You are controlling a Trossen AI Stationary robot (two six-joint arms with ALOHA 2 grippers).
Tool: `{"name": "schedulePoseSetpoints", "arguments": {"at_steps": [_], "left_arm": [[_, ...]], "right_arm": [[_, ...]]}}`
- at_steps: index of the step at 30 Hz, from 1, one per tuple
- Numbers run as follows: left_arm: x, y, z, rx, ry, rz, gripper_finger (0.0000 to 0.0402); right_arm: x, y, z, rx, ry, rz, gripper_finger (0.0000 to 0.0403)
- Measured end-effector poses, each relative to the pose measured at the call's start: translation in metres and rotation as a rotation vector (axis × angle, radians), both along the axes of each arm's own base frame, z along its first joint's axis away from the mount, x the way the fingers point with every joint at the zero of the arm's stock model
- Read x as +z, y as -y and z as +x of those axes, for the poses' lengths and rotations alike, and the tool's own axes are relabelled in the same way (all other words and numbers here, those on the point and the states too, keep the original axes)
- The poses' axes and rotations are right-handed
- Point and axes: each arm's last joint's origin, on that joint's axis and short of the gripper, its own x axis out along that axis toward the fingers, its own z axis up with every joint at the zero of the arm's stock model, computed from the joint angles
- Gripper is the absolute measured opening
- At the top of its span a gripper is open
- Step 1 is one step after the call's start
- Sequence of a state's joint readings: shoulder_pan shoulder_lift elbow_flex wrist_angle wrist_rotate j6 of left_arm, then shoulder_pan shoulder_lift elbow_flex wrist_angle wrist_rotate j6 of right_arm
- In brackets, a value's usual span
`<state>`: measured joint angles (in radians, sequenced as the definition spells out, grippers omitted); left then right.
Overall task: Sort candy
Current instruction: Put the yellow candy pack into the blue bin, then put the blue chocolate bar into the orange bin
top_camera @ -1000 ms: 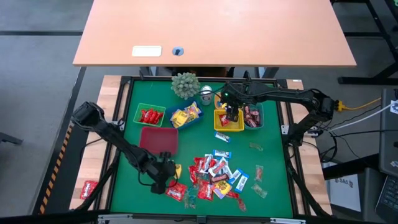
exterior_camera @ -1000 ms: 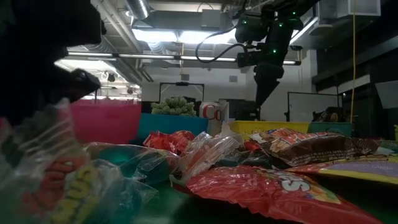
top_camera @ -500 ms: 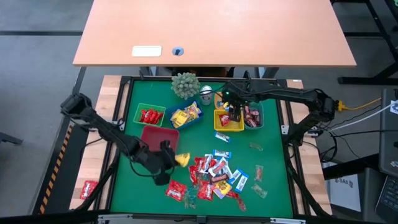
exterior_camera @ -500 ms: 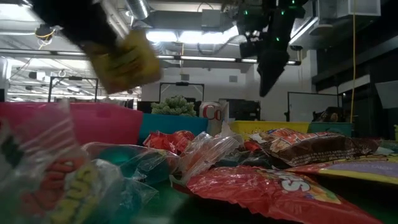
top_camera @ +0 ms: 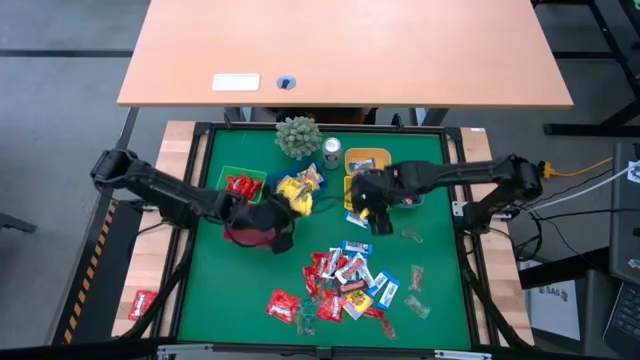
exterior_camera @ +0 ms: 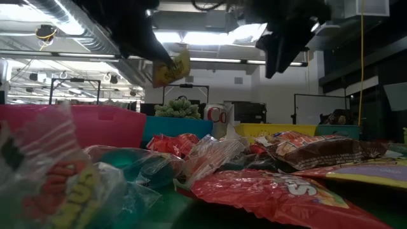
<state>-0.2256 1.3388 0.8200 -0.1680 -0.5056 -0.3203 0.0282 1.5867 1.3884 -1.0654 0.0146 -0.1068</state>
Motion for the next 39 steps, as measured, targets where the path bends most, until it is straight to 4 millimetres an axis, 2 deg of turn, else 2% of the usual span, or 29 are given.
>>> {"name": "schedulePoseSetpoints", "arguments": {"at_steps": [8, 17, 22, 32, 39], "left_arm": [[0.000, -0.041, 0.004, 0.077, -0.054, 0.099, 0.0000], [0.000, -0.068, 0.003, 0.168, -0.064, 0.107, 0.0000], [0.000, -0.075, 0.003, 0.193, -0.066, 0.105, 0.0005], [0.000, -0.078, 0.002, 0.202, -0.066, 0.104, 0.0090], [0.000, -0.078, 0.002, 0.202, -0.065, 0.102, 0.0094]], "right_arm": [[-0.004, -0.030, -0.005, -0.021, -0.035, 0.033, 0.0232], [-0.025, -0.043, -0.010, -0.064, -0.066, 0.049, 0.0232], [-0.041, -0.042, -0.013, -0.152, -0.078, 0.070, 0.0232], [-0.067, -0.042, -0.012, -0.238, -0.021, 0.115, 0.0232], [-0.088, -0.040, -0.018, -0.373, -0.025, 0.115, 0.0232]]}}
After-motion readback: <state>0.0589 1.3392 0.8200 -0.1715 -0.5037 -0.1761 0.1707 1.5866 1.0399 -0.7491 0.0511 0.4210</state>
